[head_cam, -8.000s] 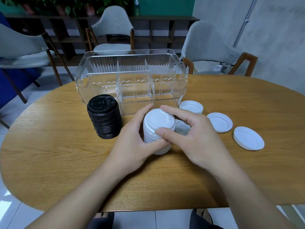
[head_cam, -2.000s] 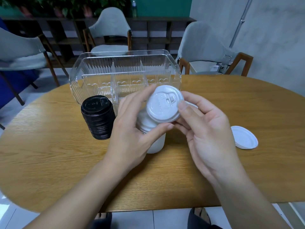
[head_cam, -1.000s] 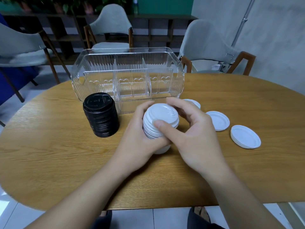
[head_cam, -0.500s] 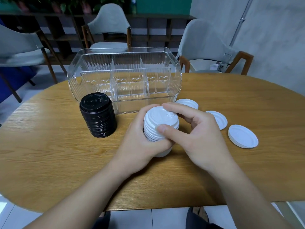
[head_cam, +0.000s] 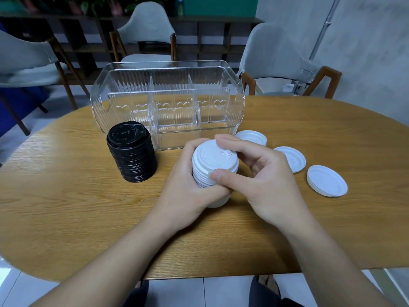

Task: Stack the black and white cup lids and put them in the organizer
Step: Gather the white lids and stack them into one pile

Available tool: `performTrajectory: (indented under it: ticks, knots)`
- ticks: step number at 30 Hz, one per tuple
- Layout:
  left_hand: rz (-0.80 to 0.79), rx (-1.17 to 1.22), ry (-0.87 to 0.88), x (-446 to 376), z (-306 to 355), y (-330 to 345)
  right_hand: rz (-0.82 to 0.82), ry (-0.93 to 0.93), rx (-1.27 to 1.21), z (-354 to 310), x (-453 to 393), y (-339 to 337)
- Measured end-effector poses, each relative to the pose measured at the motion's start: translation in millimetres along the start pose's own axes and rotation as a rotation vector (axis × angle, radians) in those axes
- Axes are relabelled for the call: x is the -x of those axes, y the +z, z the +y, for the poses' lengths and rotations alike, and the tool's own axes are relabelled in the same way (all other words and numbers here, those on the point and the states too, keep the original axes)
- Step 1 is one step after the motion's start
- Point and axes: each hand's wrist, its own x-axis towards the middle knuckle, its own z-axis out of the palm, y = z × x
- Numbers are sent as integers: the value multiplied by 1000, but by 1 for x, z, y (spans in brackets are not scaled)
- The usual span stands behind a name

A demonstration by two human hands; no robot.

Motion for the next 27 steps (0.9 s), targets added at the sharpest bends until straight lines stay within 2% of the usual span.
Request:
performTrajectory:
  ticks: [13,18,21,24,27]
  knots:
    - [63,-28,5,4,1,7,184,22,177,-8,11,23]
    - [29,-51,29,3,2,1,119,31,96,-6,10,16]
    - [25,-46,71,3,5,-1,205,31,64,-6,2,2]
    - [23,-27,119,1,8,-3,350,21,417,7,-9,-19]
    - [35,-48,155,1,10,-1,304,9,812,34,-21,-27]
